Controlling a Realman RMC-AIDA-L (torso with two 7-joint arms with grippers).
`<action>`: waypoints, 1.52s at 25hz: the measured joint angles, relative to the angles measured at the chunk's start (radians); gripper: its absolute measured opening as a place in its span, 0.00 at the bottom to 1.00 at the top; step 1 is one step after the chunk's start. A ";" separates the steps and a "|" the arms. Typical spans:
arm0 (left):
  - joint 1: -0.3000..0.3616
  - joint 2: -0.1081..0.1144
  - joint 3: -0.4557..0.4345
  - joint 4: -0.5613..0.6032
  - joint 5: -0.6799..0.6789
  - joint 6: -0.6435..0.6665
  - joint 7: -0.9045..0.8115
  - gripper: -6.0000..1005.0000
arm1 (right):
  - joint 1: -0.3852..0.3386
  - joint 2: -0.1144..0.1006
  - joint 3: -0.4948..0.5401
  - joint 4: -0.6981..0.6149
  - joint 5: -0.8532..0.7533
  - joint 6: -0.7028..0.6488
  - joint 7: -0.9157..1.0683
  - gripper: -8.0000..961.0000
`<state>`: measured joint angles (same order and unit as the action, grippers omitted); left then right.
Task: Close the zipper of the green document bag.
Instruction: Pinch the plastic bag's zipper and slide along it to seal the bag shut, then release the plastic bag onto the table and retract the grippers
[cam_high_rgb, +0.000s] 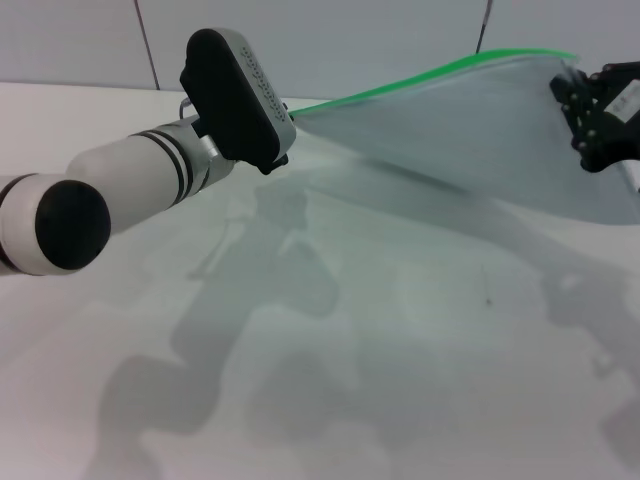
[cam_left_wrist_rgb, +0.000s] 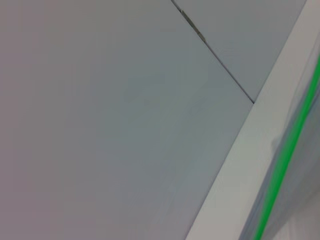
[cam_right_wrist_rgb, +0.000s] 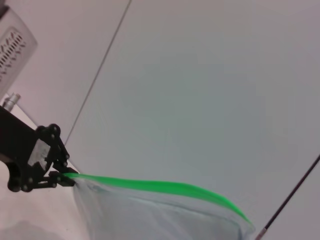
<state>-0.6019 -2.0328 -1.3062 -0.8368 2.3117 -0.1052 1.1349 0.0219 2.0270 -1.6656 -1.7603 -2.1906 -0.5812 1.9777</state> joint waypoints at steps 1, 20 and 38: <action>0.001 0.000 0.000 -0.002 0.000 0.000 0.000 0.07 | 0.000 0.000 0.004 0.002 0.000 0.000 0.000 0.19; 0.003 -0.002 0.053 -0.027 -0.022 0.108 0.004 0.07 | 0.013 -0.001 -0.006 0.028 -0.001 0.062 0.012 0.23; 0.077 -0.002 0.175 -0.059 -0.326 0.521 -0.106 0.64 | -0.009 0.001 -0.141 0.113 0.012 0.418 0.114 0.66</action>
<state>-0.5254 -2.0345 -1.1311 -0.8954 1.9861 0.4158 1.0290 0.0131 2.0276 -1.8067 -1.6472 -2.1783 -0.1629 2.0918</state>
